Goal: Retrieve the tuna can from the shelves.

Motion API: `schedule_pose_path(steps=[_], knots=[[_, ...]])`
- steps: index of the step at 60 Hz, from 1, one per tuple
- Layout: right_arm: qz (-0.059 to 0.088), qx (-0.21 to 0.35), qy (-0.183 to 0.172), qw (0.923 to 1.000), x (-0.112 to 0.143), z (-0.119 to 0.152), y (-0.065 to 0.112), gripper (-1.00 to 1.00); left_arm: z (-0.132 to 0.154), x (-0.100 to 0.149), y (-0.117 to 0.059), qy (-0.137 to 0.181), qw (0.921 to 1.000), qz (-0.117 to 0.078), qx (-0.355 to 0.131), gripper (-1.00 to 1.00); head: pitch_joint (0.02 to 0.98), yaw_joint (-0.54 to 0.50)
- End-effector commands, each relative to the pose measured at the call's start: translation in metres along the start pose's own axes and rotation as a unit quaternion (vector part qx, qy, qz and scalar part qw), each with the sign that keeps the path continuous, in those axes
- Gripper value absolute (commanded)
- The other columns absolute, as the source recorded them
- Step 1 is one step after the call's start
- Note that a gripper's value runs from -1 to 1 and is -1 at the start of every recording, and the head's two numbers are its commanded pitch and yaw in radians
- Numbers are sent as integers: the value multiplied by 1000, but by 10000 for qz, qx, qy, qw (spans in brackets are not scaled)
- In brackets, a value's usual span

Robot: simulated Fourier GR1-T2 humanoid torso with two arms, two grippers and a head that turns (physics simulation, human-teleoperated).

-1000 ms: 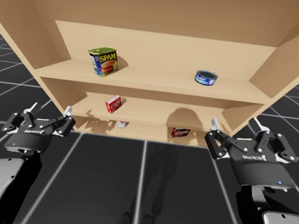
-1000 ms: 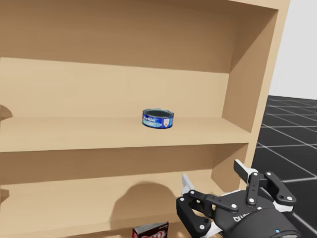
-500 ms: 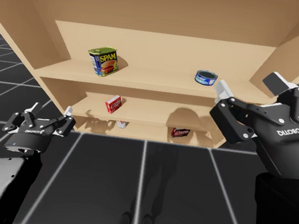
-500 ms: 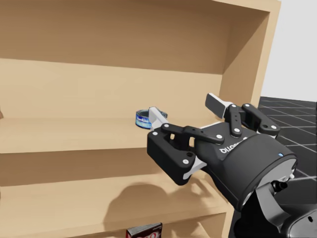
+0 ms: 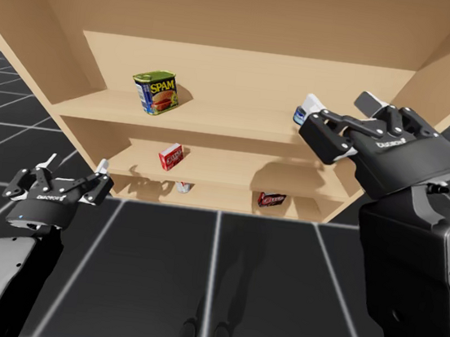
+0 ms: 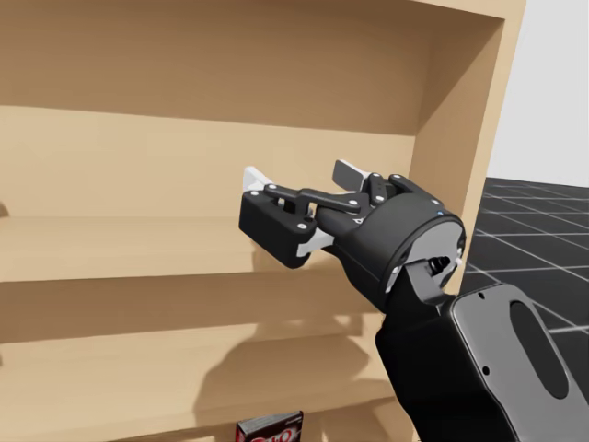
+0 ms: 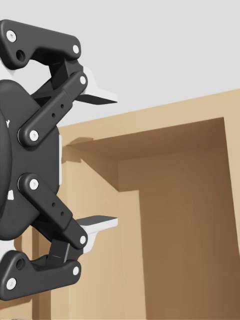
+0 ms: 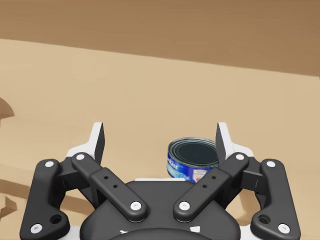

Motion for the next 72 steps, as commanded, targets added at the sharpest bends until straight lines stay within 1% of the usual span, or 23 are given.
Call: schedule_pose_path(steps=[1,10,12,15,16,19,21,22,24,26,29,32,36,44,51,59,66,67,68,69,70,71,72], knots=[[-49,-45,1796,9837,-26,-16,-4,-1000,0,0,1,1,10000,11,22,-1000,309,-333],[78,-194,2049,9786,-33,-24,-10,-1000,0,1,2,2,10000,21,39,-1000,314,-328],[135,-212,2048,9785,-34,-25,-11,-1000,1,1,3,1,10000,24,43,-1000,315,-326],[149,-241,2072,9779,-35,-26,-12,-1000,1,1,3,0,10000,29,45,-1000,317,-324],[202,-294,2095,9772,-37,-28,-14,-1000,1,1,3,0,10000,29,45,-1000,318,-323],[236,-336,2095,9769,-38,-30,-15,-1000,0,1,3,1,10000,32,45,-1000,319,-323],[210,-343,2148,9758,-40,-32,-16,-1000,0,1,3,2,10000,33,44,-1000,319,-324],[247,-352,2170,9752,-41,-34,-17,-1000,0,1,3,2,10000,35,44,-1000,320,-324],[225,-358,2231,9739,-43,-36,-17,-1000,0,1,3,1,10000,35,48,-1000,320,-324],[249,-344,2254,9733,-44,-37,-17,-1000,0,1,3,1,10000,37,51,-1000,320,-324],[180,-284,2336,9718,-46,-41,-17,-1000,1,1,4,-5,10000,42,63,-1000,321,-323],[202,-290,2330,9718,-48,-44,-17,-1000,1,1,4,-13,10000,44,74,-1000,321,-323],[126,-252,2360,9714,-49,-50,-17,-1000,1,2,5,-18,10000,48,79,-1000,322,-321],[98,-300,2406,9701,-53,-60,-17,-1000,1,2,5,-31,9999,58,82,-1000,330,-321],[142,-411,2451,9685,-58,-69,-21,-1000,1,2,6,-40,9999,58,77,-1000,335,-321],[155,-524,2483,9671,-63,-74,-25,-1000,1,2,6,-46,9999,62,77,-1000,337,-319],[305,-463,2482,9671,-68,-72,-26,-1000,1,2,6,-50,9999,61,72,-1000,338,-321],[368,-488,2445,9677,-68,-72,-26,-928,1,2,6,-51,9999,60,70,-1000,338,-321],[390,-500,2409,9685,-69,-71,-27,-822,1,2,6,-51,9999,60,69,-1000,338,-321],[442,-585,2355,9691,-69,-70,-26,-294,1,2,6,-51,9999,58,67,-1000,338,-321],[446,-605,2335,9695,-69,-70,-26,-115,1,2,6,-51,9999,56,67,-1000,338,-321],[454,-633,2299,9701,-70,-69,-27,517,1,2,6,-51,9999,56,66,-1000,338,-321],[438,-631,2298,9702,-69,-69,-27,763,1,2,6,-50,10000,55,65,-1000,337,-321]])
